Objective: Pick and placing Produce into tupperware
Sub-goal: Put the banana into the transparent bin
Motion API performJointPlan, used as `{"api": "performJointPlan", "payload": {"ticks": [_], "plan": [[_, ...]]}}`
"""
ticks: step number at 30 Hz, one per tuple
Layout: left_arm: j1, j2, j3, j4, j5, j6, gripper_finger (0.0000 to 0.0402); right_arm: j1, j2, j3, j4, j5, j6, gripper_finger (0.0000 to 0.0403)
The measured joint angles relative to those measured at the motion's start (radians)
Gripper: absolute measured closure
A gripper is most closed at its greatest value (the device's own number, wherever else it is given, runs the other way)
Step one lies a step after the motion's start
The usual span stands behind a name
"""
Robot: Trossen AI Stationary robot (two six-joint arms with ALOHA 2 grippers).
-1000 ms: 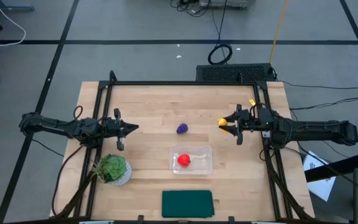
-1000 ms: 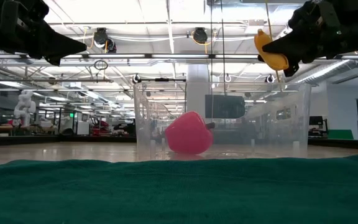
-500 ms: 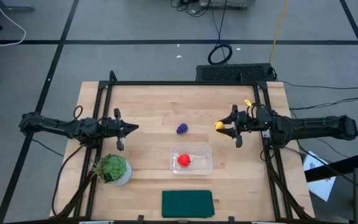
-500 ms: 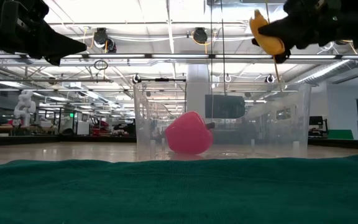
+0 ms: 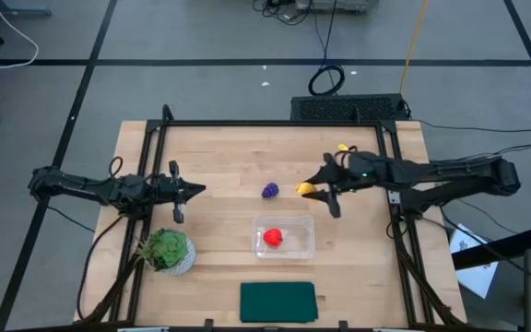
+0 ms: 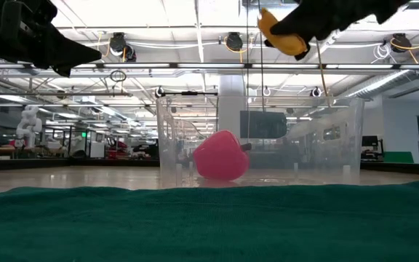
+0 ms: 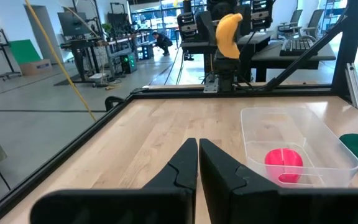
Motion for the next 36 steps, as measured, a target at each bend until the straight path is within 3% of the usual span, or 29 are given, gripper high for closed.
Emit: {"api": "performJointPlan", "payload": {"ticks": [13, 36], "plan": [[0.0, 0.0, 0.0, -0.004, 0.0, 0.0, 0.038, 0.04, 0.245, 0.244, -0.232, -0.027, -0.005, 0.0257], [0.0, 0.0, 0.0, -0.007, -0.01, 0.004, 0.038, 0.076, 0.387, 0.402, -0.467, 0.032, 0.076, 0.0257]]}}
